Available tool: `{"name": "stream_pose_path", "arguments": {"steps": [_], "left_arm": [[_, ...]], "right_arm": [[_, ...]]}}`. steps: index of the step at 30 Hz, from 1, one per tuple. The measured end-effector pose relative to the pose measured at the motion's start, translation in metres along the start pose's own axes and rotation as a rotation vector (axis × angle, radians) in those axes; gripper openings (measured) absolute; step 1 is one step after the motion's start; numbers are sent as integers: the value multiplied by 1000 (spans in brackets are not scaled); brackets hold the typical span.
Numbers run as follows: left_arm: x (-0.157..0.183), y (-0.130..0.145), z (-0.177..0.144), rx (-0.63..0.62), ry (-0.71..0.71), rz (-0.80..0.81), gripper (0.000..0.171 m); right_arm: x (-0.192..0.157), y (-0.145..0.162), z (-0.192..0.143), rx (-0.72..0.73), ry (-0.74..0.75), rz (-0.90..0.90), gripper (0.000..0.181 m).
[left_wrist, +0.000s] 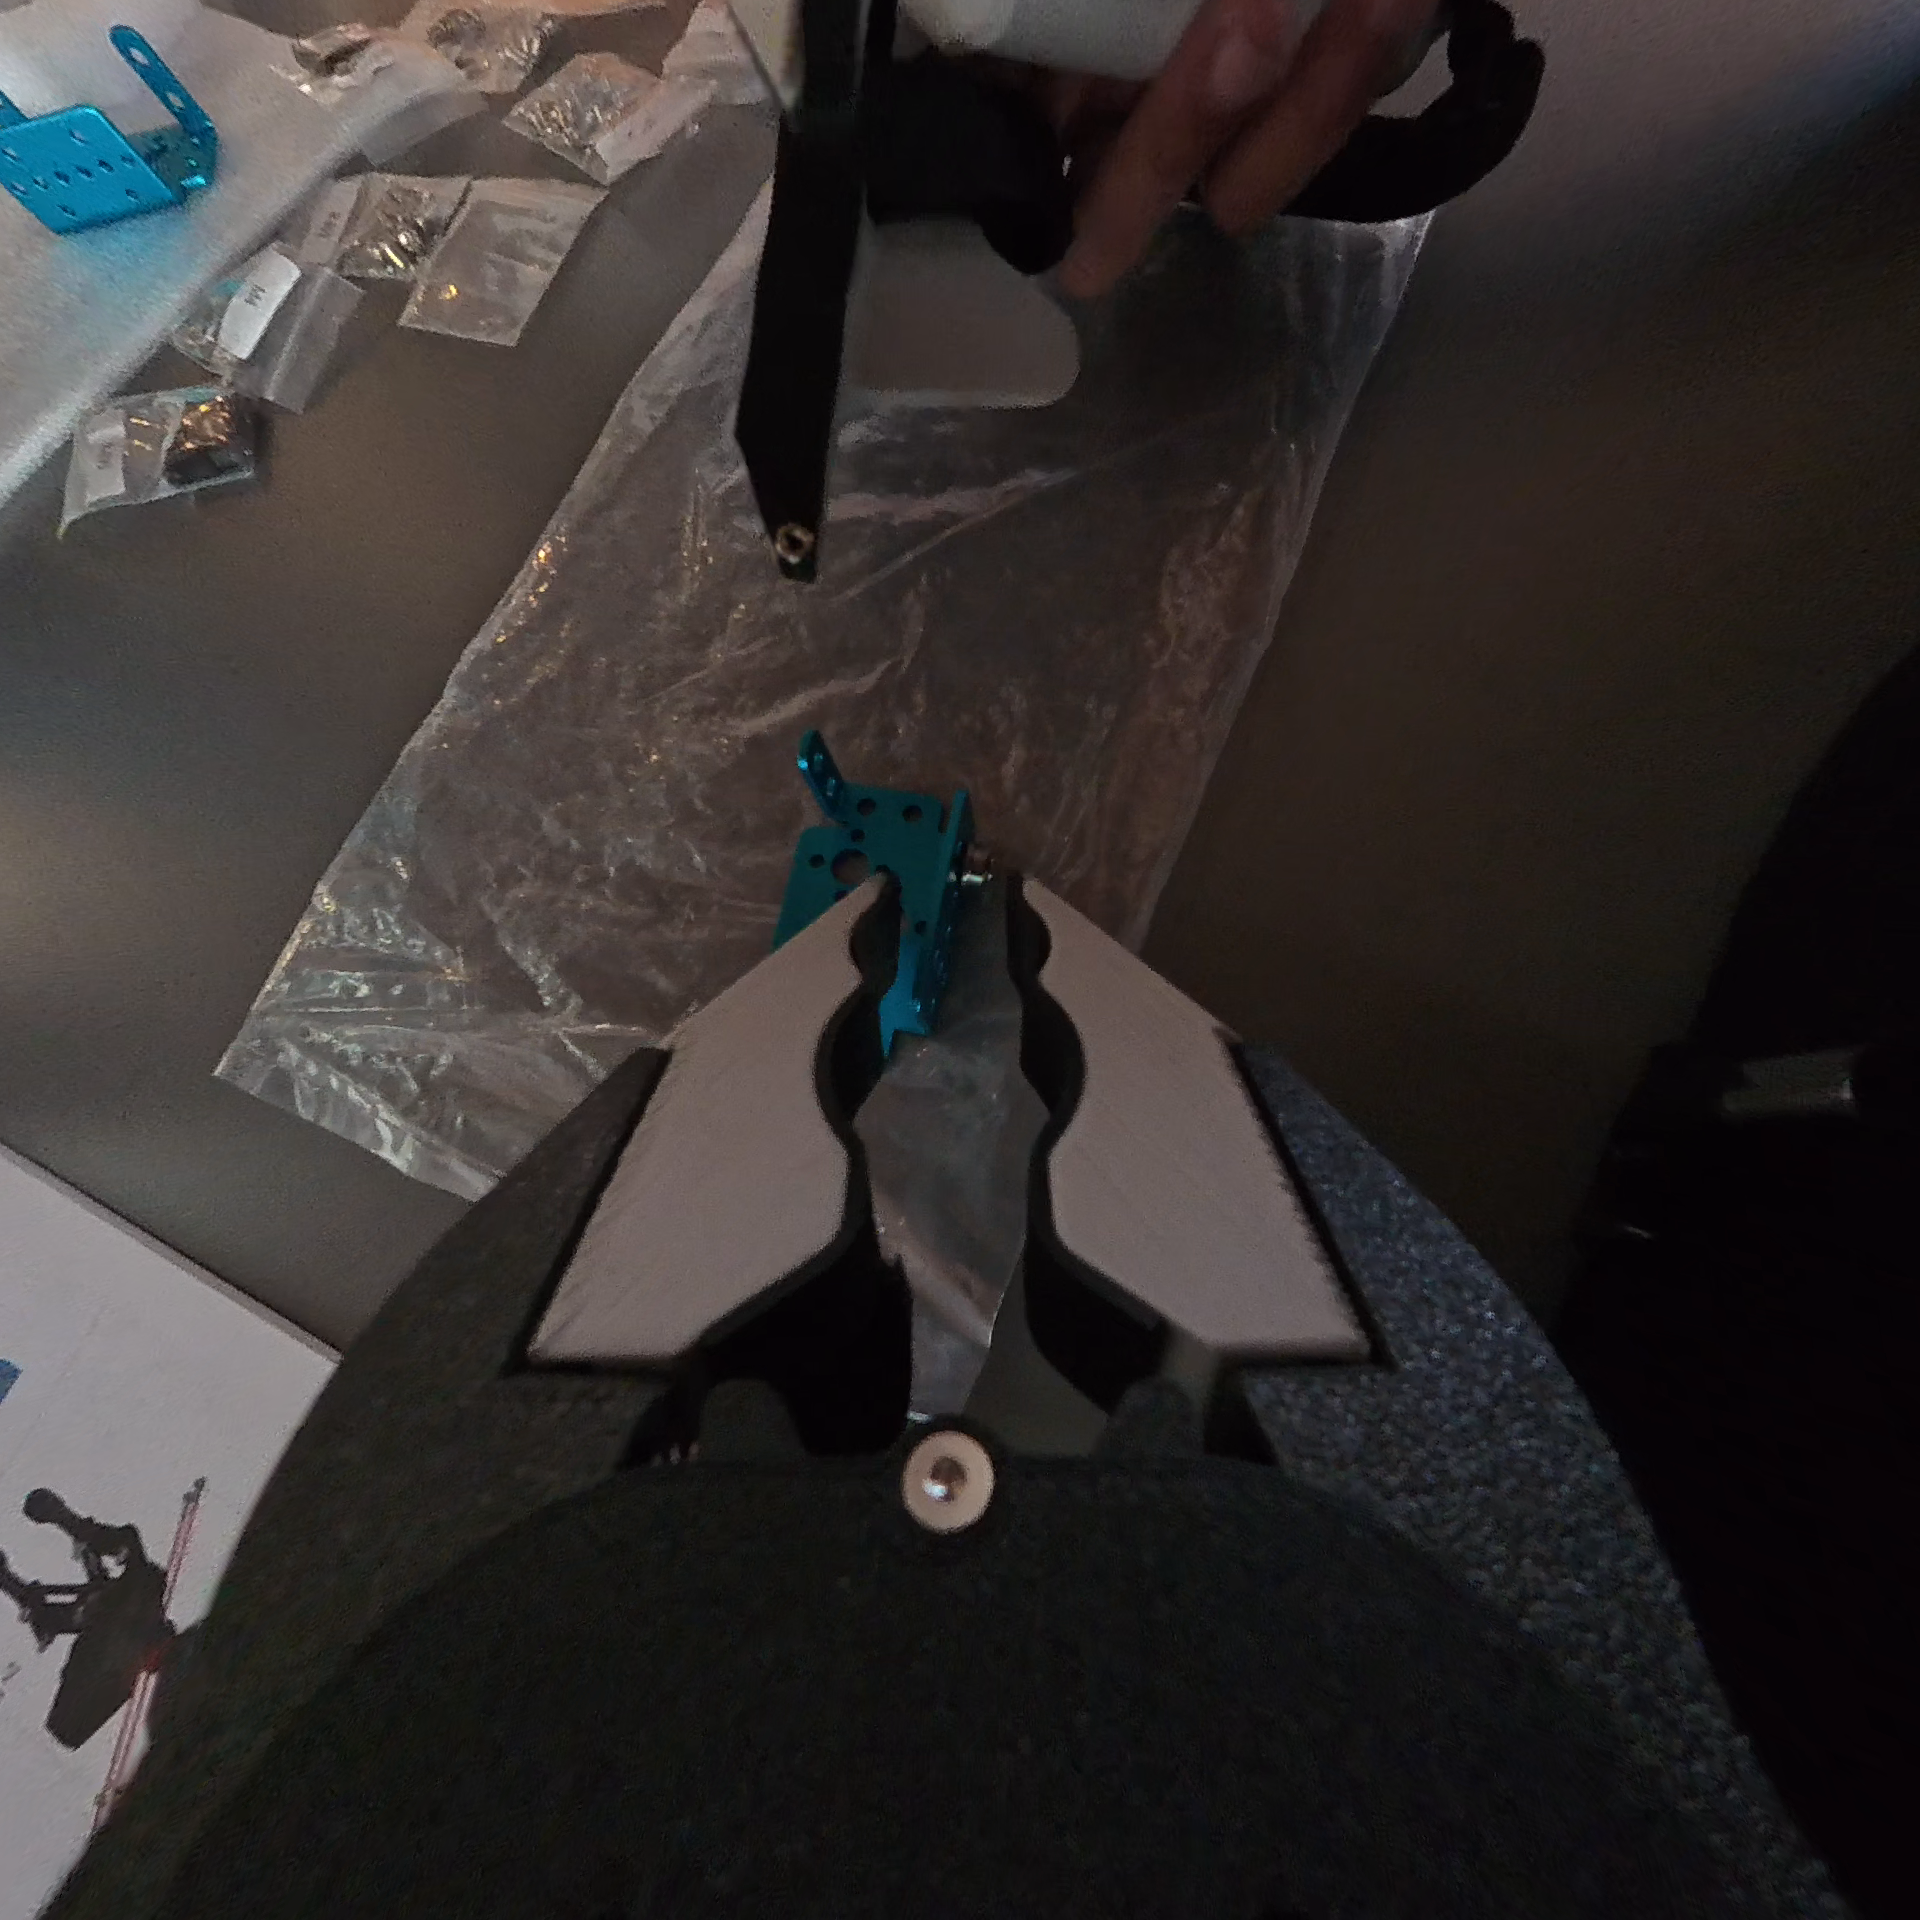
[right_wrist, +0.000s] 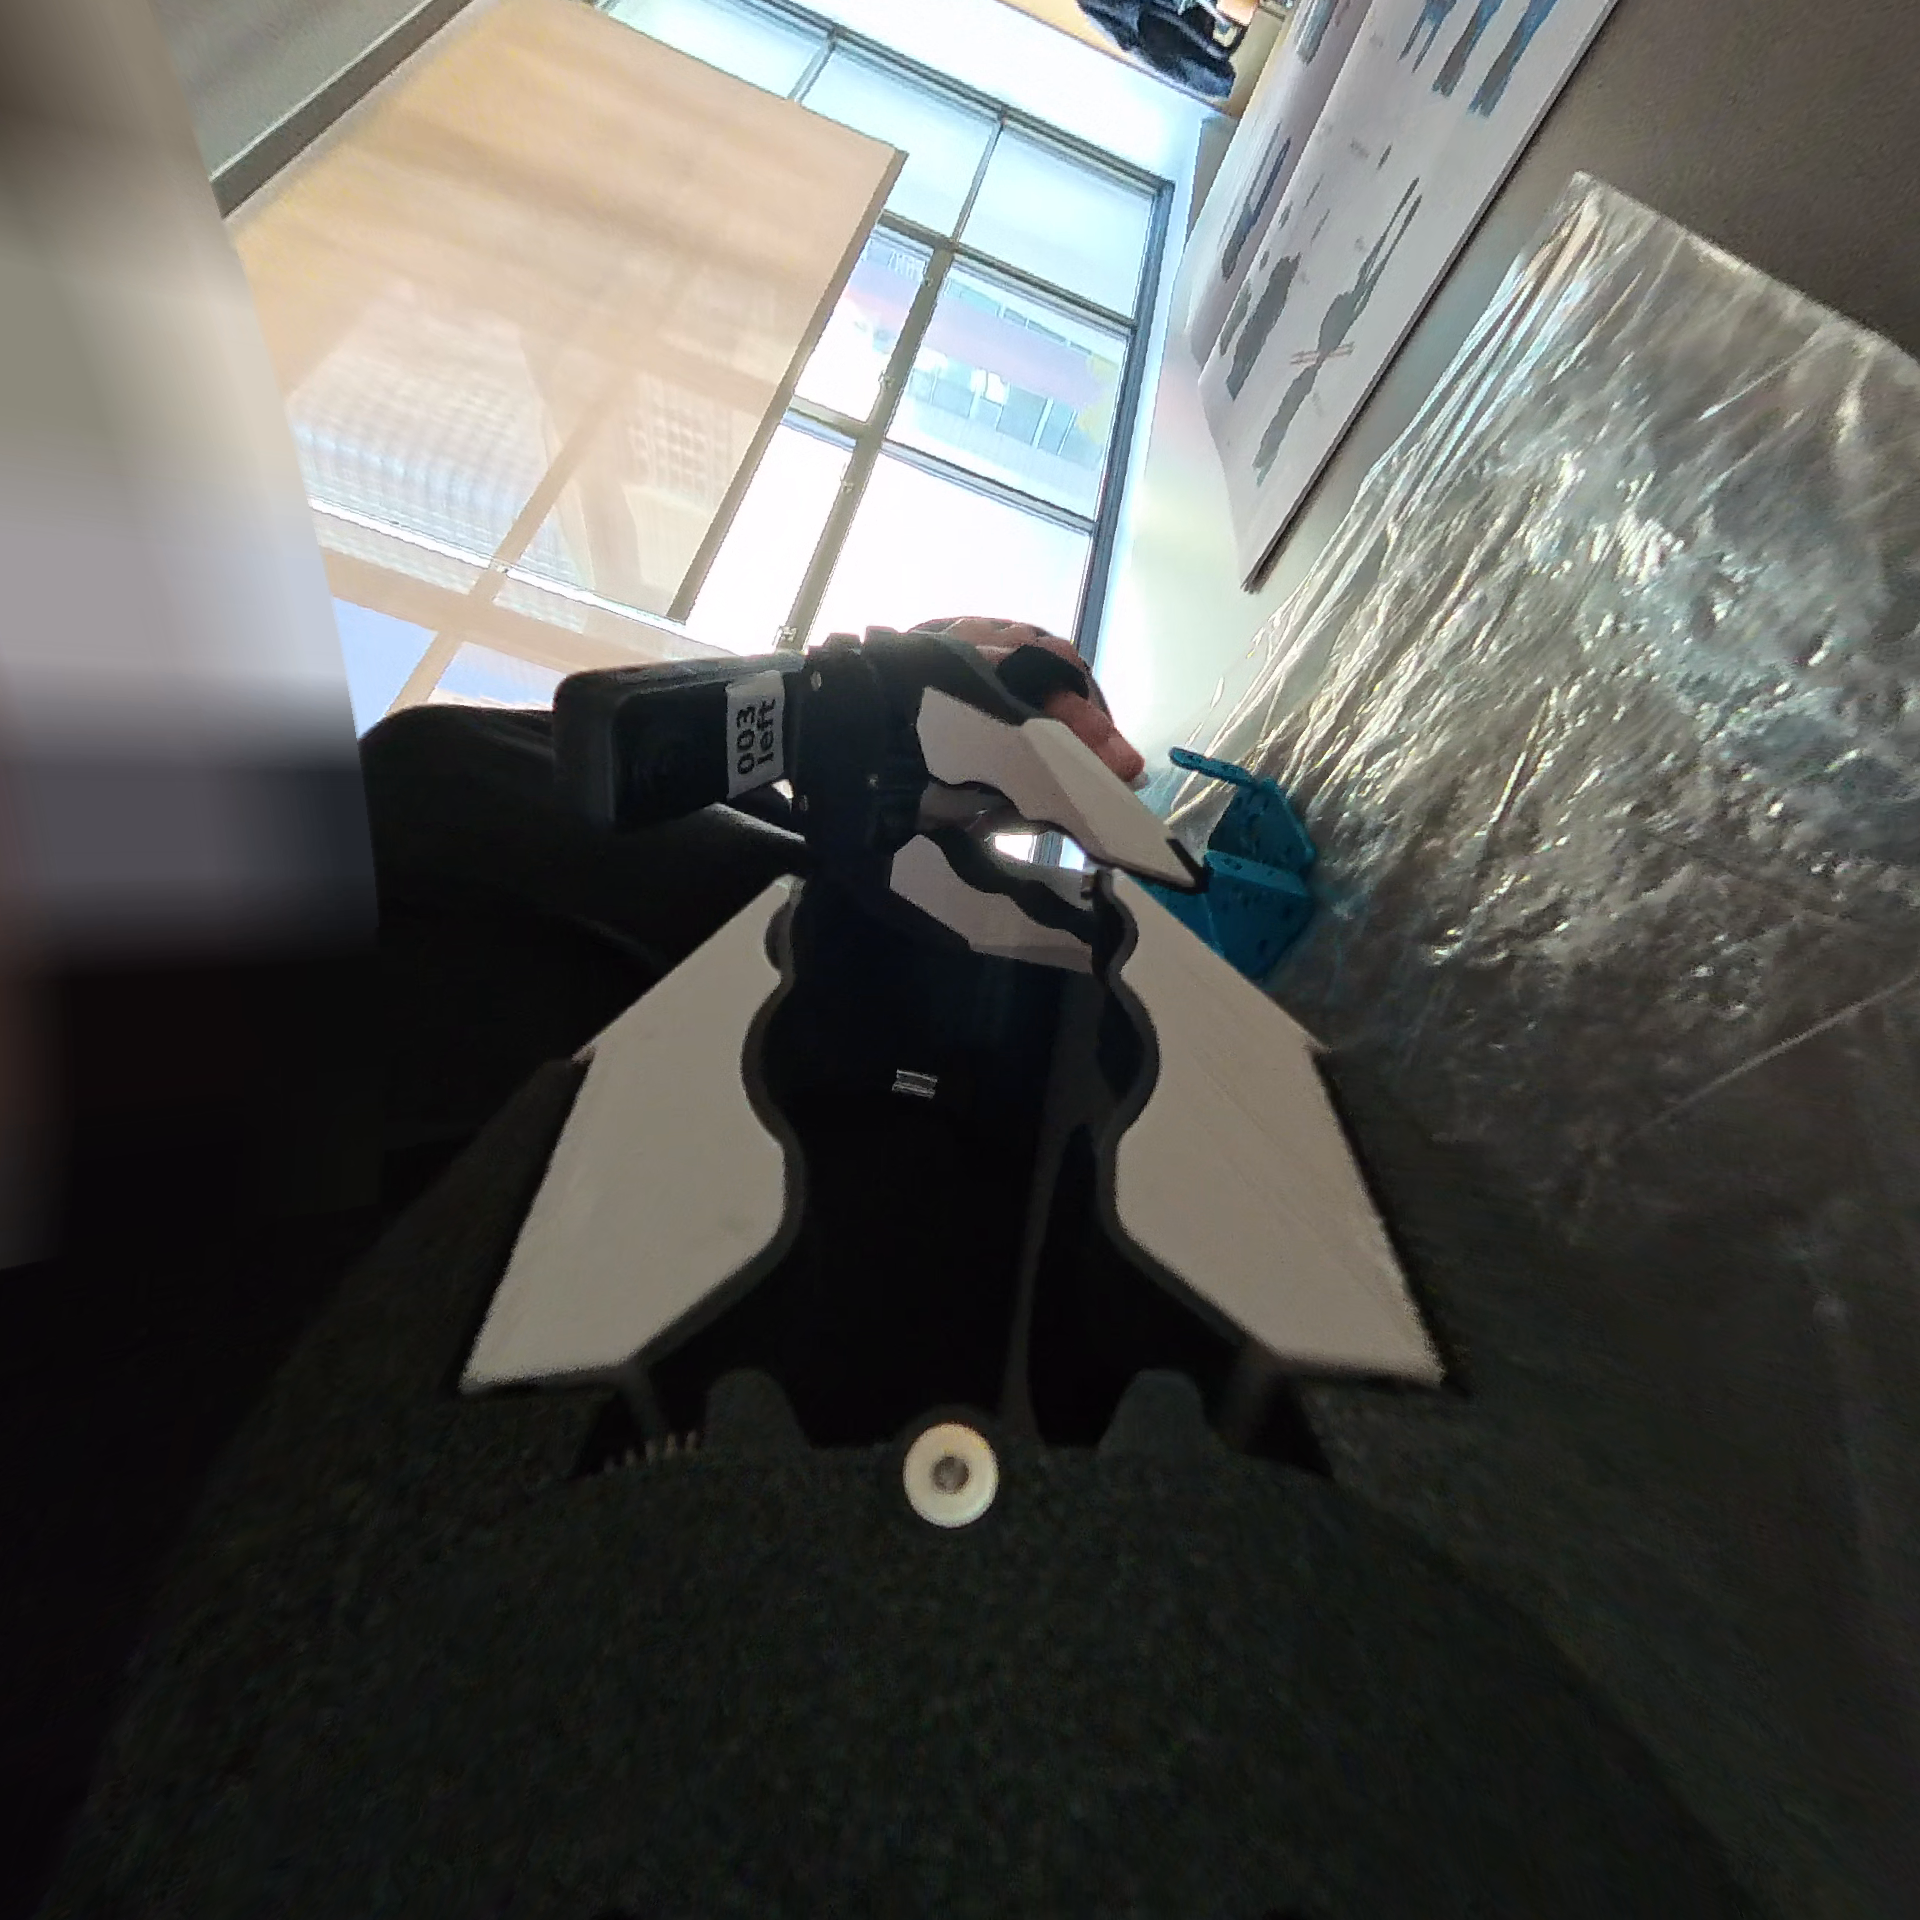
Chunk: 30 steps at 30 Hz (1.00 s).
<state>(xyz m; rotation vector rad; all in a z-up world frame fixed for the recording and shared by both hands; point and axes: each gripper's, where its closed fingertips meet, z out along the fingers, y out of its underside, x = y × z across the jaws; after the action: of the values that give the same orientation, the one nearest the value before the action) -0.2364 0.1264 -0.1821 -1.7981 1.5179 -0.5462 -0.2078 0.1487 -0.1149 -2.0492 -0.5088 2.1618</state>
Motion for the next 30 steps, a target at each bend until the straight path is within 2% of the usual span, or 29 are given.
{"name": "stream_pose_path", "arguments": {"steps": [3,7,17,23,30], "left_arm": [[-1,3,2,-14,4,-5,18],[3,1,4,-5,39,-26,5],[12,-3,3,18,150,-35,5],[14,-3,0,14,198,-5,2],[13,-2,-4,12,198,58,2]], "right_arm": [[1,5,3,-26,6,-8,53],[8,12,9,-67,53,-28,53],[24,25,22,-150,193,-161,52],[20,30,25,-184,202,-256,50],[26,34,27,-207,223,-257,49]]}}
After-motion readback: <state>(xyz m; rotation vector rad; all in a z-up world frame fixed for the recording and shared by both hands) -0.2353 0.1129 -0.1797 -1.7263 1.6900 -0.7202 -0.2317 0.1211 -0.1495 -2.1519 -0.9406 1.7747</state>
